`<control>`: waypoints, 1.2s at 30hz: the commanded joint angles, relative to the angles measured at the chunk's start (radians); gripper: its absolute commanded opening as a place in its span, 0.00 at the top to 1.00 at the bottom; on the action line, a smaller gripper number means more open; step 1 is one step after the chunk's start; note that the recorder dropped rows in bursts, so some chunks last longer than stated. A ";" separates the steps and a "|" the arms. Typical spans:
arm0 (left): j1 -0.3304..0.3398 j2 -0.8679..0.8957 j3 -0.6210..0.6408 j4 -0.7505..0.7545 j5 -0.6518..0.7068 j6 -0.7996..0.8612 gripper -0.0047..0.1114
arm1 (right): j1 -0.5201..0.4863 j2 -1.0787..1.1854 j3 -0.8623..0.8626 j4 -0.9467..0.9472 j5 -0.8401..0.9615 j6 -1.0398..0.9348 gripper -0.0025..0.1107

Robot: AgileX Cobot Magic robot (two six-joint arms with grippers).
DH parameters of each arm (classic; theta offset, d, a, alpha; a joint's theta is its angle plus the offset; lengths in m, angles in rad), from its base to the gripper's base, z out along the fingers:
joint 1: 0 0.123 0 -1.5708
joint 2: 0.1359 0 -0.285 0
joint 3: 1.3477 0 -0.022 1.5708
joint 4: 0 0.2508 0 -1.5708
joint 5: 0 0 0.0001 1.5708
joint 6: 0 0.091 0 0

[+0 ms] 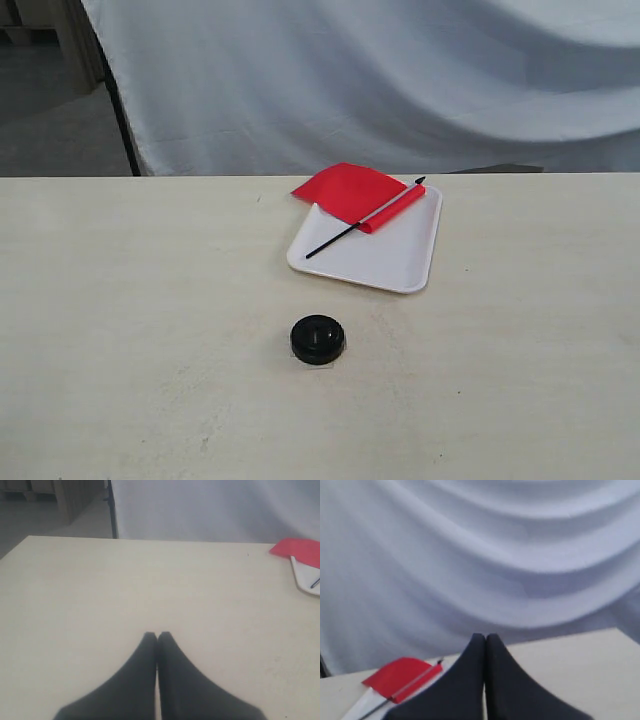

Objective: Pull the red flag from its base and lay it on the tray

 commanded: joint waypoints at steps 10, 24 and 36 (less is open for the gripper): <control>-0.010 -0.001 0.002 0.000 -0.003 0.001 0.96 | 0.056 -0.103 -0.004 -0.025 -0.018 -0.016 0.98; -0.010 -0.001 0.002 0.000 -0.003 0.001 0.96 | 0.056 -0.103 0.240 -0.017 -0.179 -0.007 0.98; -0.010 -0.001 0.002 0.000 -0.003 0.001 0.96 | 0.056 -0.103 0.353 -0.050 -0.176 -0.049 0.98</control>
